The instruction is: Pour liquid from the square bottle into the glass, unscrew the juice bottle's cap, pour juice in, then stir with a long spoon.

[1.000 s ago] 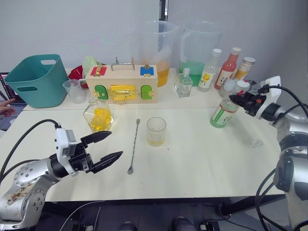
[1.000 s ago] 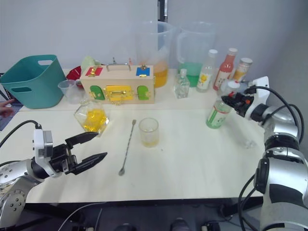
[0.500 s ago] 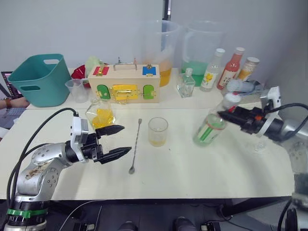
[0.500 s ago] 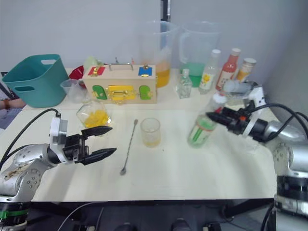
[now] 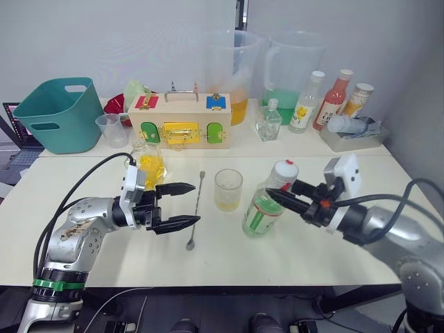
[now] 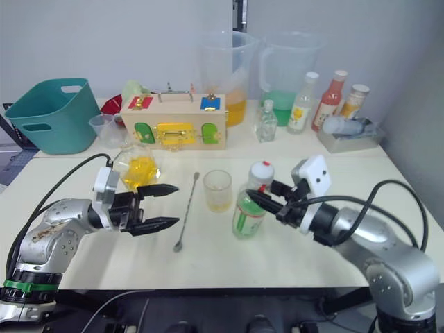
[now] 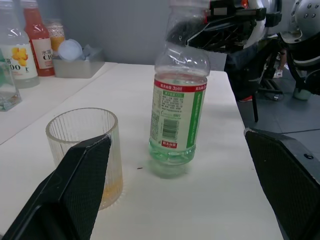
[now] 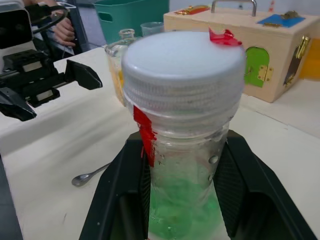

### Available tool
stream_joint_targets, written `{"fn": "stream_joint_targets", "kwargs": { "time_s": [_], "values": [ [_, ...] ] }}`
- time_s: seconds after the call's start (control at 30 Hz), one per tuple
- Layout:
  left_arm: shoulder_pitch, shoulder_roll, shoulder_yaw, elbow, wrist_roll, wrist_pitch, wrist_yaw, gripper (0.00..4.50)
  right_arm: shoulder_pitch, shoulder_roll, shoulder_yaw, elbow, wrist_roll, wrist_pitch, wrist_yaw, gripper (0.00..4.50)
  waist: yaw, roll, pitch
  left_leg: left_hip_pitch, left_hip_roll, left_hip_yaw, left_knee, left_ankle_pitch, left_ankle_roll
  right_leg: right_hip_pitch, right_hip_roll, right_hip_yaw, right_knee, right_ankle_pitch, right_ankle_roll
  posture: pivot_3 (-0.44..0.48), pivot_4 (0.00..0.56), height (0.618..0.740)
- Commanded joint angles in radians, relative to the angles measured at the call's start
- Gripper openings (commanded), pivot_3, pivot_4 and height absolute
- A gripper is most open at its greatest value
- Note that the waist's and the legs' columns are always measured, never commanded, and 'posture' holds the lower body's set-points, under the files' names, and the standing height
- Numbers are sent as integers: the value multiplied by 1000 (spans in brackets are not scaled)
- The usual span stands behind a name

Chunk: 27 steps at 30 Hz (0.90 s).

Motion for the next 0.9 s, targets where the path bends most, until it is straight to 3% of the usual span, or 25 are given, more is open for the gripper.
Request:
{"fn": "stream_joint_targets", "kwargs": {
  "time_s": [0.03,0.2,0.27,0.3,0.5,0.67,0.77,0.9],
  "values": [
    [-3,7,16,-12,4,-18,-10,4500,11,15,28,-59,-27,-26,-58,1214,-1,0,0,0,0,0,0,0,0,0,0,0,0,0,0,0,150,731],
    [6,12,25,-15,10,-18,-7,4500,1,18,66,-56,-25,-23,-75,1213,-3,0,0,1,1,0,0,0,0,1,1,0,0,0,0,0,150,731],
    [11,16,31,-17,9,-16,-5,4500,-11,16,65,-52,-8,-20,-71,2378,-3,0,0,1,1,0,0,0,0,1,1,0,0,0,0,0,150,731],
    [13,17,34,-18,9,-15,-4,4500,-15,14,63,-50,-3,-19,-70,2509,-3,0,0,1,1,0,0,0,0,1,1,0,0,0,0,0,150,731],
    [32,28,49,-38,9,-15,13,4500,-14,-140,-27,46,37,-82,179,4471,0,0,0,1,0,0,0,0,0,1,0,0,-1,0,0,0,150,731],
    [67,36,74,-96,-6,0,44,4500,-73,-290,-36,248,21,-197,521,4471,-1,-2,0,1,1,1,0,0,0,2,0,0,-2,0,0,0,150,731],
    [108,46,99,-141,-20,15,63,4500,-196,-338,40,432,-52,-322,752,4471,-8,-2,0,2,2,2,0,0,0,1,1,0,-2,-1,-1,0,150,731],
    [164,60,127,-194,-32,21,82,4500,-415,-319,194,687,-165,-439,998,4471,-10,-2,1,3,2,3,0,0,0,1,1,0,-2,-1,-1,0,150,731]
  ]
}}
